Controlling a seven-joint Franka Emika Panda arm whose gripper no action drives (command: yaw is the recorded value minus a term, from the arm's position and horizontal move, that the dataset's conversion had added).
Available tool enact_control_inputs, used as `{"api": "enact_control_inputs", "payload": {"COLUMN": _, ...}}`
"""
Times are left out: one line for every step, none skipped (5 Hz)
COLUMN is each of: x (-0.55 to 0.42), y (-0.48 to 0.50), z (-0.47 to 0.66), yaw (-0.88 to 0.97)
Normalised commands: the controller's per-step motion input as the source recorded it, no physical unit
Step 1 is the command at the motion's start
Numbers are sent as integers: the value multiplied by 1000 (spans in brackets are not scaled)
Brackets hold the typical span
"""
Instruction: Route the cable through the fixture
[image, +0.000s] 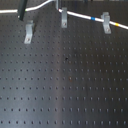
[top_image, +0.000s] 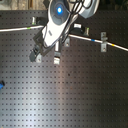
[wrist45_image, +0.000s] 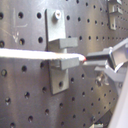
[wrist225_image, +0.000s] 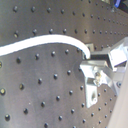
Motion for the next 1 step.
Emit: {"api": "enact_control_inputs", "payload": {"x": -46, "y": 136, "z": 434, "yaw": 0}}
